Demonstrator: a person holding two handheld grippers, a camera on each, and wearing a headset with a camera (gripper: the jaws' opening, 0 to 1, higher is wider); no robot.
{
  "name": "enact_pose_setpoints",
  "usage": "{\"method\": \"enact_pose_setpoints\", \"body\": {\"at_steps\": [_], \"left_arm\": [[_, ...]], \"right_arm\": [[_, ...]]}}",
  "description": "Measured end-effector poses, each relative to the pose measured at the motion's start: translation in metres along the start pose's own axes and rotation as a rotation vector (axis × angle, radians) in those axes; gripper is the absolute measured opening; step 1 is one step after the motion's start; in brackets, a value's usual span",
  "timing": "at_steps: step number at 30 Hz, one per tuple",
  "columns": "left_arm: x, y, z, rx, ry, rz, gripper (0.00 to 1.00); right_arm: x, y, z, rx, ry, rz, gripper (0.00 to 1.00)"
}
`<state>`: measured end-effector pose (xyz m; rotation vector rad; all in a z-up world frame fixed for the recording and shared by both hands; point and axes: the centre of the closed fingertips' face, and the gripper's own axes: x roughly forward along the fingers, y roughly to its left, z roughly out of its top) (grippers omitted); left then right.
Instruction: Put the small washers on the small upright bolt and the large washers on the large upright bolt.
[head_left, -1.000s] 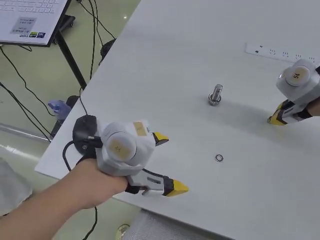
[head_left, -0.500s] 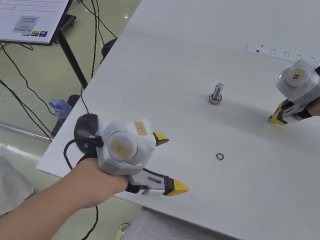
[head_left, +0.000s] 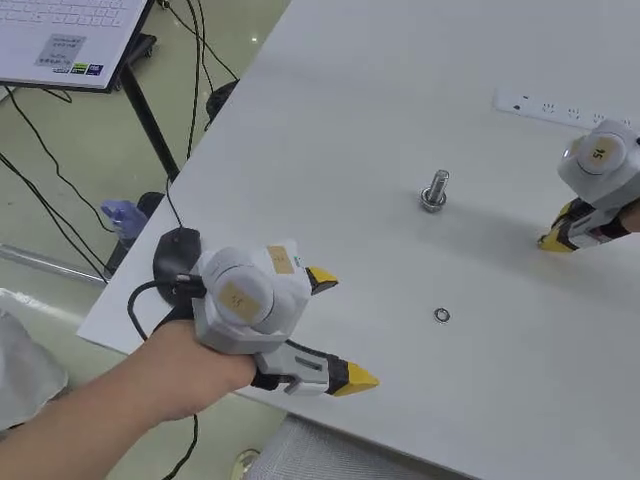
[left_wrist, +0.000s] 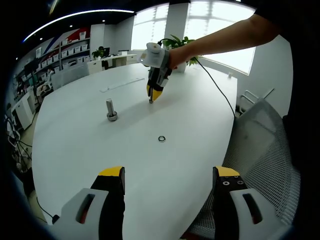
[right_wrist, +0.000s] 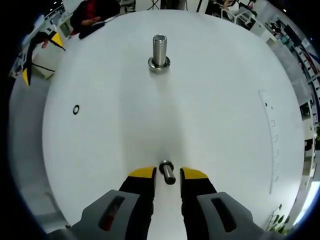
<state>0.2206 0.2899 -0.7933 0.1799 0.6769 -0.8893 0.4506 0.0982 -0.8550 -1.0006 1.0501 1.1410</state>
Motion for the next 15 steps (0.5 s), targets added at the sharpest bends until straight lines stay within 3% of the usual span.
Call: {"method": "enact_pose_setpoints", "body": {"at_steps": [15], "left_arm": [[-0.011,-0.001,0.004,0.018,-0.010,0.002,0.71]], "right_arm": [[-0.026,0.005,0.025,-0.054,-0.036,-0.020,0.25]]}}
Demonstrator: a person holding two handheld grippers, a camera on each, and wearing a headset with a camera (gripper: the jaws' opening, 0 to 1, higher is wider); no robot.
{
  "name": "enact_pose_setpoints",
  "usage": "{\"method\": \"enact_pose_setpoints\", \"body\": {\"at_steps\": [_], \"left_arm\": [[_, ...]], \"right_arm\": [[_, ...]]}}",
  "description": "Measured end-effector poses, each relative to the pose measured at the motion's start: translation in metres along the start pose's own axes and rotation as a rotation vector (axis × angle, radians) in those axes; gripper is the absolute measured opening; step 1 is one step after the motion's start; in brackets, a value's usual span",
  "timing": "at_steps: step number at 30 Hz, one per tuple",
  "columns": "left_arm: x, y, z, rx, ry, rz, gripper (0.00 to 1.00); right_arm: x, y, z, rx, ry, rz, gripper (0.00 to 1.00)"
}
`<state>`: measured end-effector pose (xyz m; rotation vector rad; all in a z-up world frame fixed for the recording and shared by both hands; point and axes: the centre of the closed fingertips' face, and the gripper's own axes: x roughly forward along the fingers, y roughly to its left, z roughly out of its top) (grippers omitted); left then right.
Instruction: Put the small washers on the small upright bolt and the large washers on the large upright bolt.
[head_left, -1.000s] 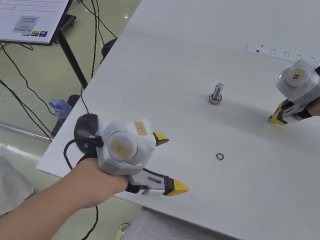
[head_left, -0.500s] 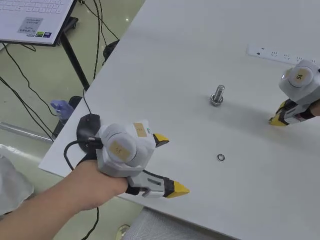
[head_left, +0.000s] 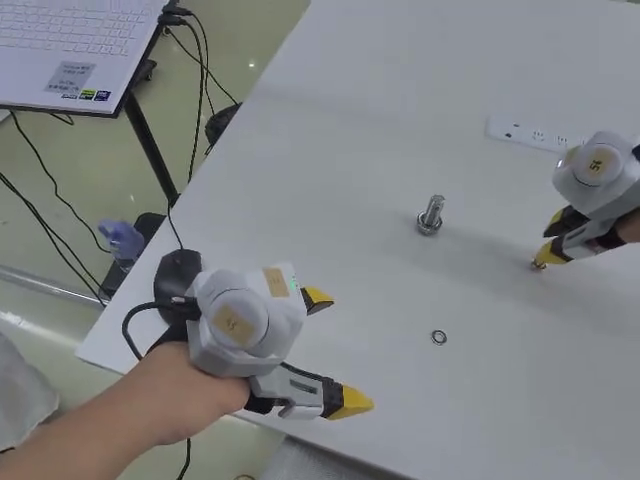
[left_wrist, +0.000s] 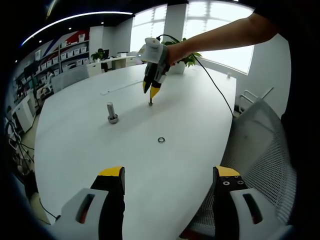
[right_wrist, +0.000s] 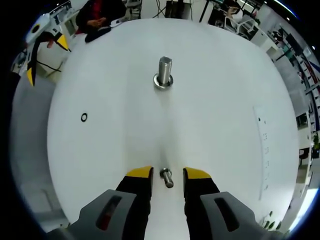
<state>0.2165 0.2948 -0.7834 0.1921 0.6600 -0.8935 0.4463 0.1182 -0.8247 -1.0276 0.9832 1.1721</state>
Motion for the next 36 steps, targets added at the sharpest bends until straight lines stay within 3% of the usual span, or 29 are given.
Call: {"method": "enact_pose_setpoints", "body": {"at_steps": [7,15,27,36], "left_arm": [[-0.004,0.000,0.002,0.007,-0.004,0.009,0.73],[-0.006,-0.004,0.004,0.013,-0.005,0.009,0.73],[-0.009,-0.007,0.005,0.019,-0.015,0.020,0.77],[-0.006,-0.010,0.001,0.005,-0.009,0.019,0.80]], "right_arm": [[-0.011,0.016,0.022,-0.030,-0.038,0.000,0.26],[-0.019,0.046,0.043,-0.069,-0.061,0.020,0.26],[-0.023,0.080,0.060,-0.073,-0.109,0.052,0.29],[-0.013,0.112,0.066,-0.087,-0.142,0.088,0.31]]}}
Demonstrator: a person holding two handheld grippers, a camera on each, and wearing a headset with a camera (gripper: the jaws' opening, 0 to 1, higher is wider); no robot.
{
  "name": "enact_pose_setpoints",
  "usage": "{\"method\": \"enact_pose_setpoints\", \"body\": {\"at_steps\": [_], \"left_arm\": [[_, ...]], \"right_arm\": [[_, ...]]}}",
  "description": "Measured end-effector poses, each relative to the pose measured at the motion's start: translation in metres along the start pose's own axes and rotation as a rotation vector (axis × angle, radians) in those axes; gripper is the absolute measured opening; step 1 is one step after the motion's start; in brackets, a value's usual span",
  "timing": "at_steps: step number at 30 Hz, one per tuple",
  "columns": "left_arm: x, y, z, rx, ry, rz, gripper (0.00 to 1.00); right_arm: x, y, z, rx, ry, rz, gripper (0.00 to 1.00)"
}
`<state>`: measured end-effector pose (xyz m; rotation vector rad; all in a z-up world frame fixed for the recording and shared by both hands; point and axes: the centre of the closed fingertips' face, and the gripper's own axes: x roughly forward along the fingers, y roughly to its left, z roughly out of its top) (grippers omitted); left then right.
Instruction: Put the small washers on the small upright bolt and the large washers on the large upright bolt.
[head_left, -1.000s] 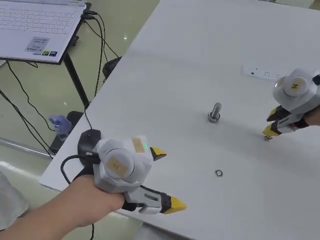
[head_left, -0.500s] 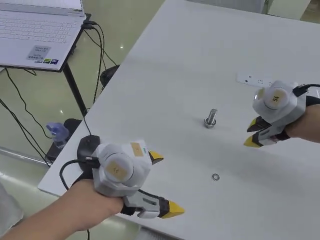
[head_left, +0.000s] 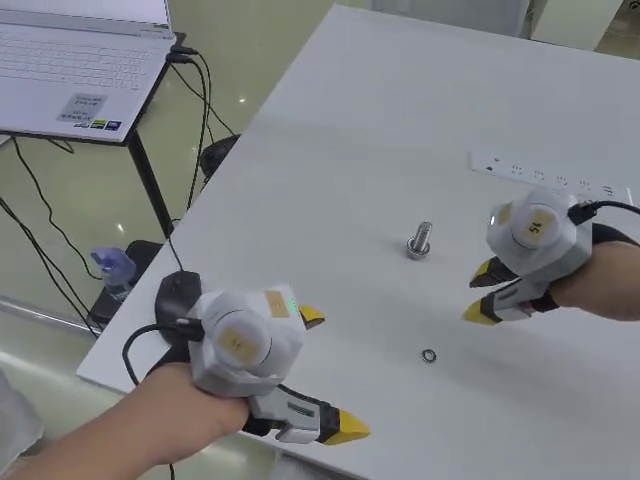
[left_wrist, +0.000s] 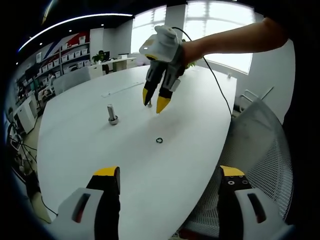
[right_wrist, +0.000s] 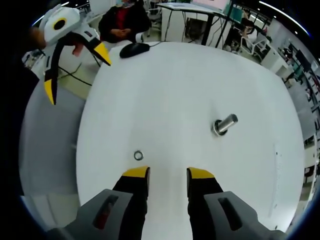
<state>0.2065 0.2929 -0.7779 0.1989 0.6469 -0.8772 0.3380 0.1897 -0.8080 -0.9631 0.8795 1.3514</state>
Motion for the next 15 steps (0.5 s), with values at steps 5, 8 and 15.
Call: {"method": "enact_pose_setpoints", "body": {"at_steps": [5,8,15], "left_arm": [[0.002,0.002,0.002,0.000,-0.008,0.005,0.82],[0.002,0.004,0.003,0.000,-0.007,0.012,0.86],[0.004,0.008,0.002,-0.007,-0.010,0.021,0.90]], "right_arm": [[0.009,0.017,0.001,-0.025,-0.008,0.026,0.31],[0.012,0.023,0.003,-0.026,-0.018,0.036,0.32],[0.023,0.030,0.005,-0.013,-0.029,0.054,0.32]]}}
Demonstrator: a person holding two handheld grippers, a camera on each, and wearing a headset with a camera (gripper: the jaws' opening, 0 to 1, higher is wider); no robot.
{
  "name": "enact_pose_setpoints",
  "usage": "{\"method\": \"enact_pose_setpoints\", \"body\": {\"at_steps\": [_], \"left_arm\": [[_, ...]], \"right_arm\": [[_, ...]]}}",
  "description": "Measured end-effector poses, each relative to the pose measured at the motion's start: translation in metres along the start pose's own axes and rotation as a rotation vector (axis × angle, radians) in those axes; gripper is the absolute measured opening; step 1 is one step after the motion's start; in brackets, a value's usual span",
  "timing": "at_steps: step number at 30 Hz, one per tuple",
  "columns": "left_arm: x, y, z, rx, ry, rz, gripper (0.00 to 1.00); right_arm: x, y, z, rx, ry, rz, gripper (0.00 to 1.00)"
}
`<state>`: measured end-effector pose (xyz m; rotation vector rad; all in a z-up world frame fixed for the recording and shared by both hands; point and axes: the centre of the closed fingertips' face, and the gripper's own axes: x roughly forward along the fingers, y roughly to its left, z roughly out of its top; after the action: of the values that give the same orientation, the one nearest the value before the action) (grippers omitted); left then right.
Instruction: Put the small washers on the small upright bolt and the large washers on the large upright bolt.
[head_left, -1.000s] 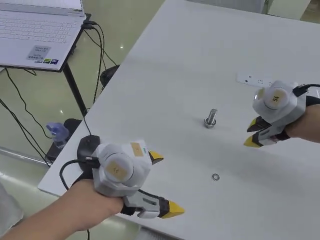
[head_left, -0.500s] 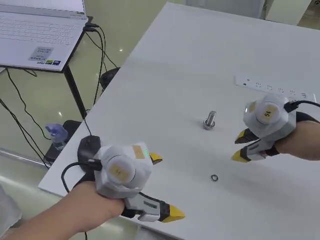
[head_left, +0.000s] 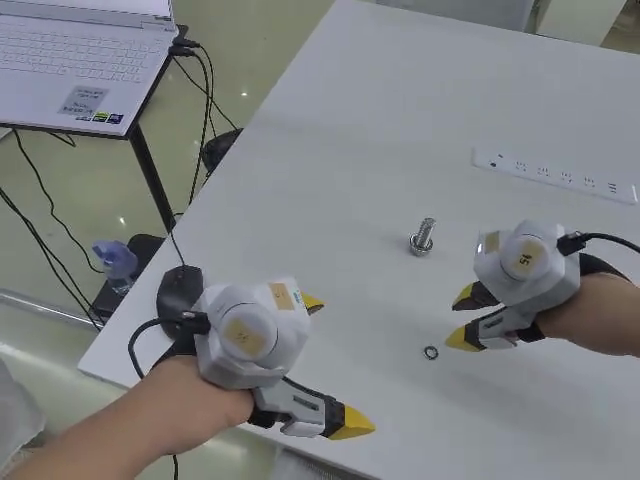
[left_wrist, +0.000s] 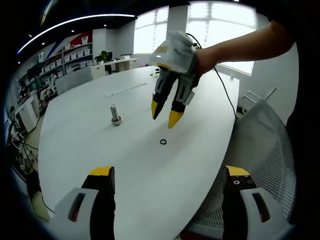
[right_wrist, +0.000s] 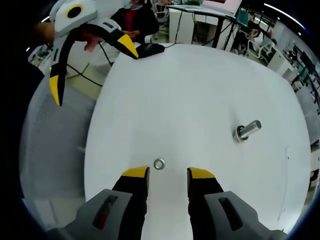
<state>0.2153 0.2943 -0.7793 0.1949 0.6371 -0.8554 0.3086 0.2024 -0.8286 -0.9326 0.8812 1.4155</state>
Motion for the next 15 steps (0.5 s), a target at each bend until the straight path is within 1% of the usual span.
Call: {"method": "enact_pose_setpoints", "body": {"at_steps": [3,5,10,13,15], "left_arm": [[0.001,0.000,0.001,-0.002,-0.009,0.001,0.91],[0.001,0.001,0.002,-0.003,-0.018,0.002,0.93],[0.001,0.004,0.001,-0.014,-0.022,0.005,0.95],[0.001,0.004,0.001,-0.022,-0.027,0.002,0.97],[0.001,0.002,0.002,-0.024,-0.038,-0.009,0.99]], "right_arm": [[0.010,0.000,-0.002,0.010,-0.004,0.007,0.31],[0.016,0.002,-0.004,0.007,0.001,0.011,0.31],[0.031,0.003,-0.008,0.000,0.018,0.016,0.31],[0.036,0.003,-0.010,-0.007,0.030,0.010,0.30],[0.040,0.004,-0.010,-0.007,0.032,0.014,0.30]]}}
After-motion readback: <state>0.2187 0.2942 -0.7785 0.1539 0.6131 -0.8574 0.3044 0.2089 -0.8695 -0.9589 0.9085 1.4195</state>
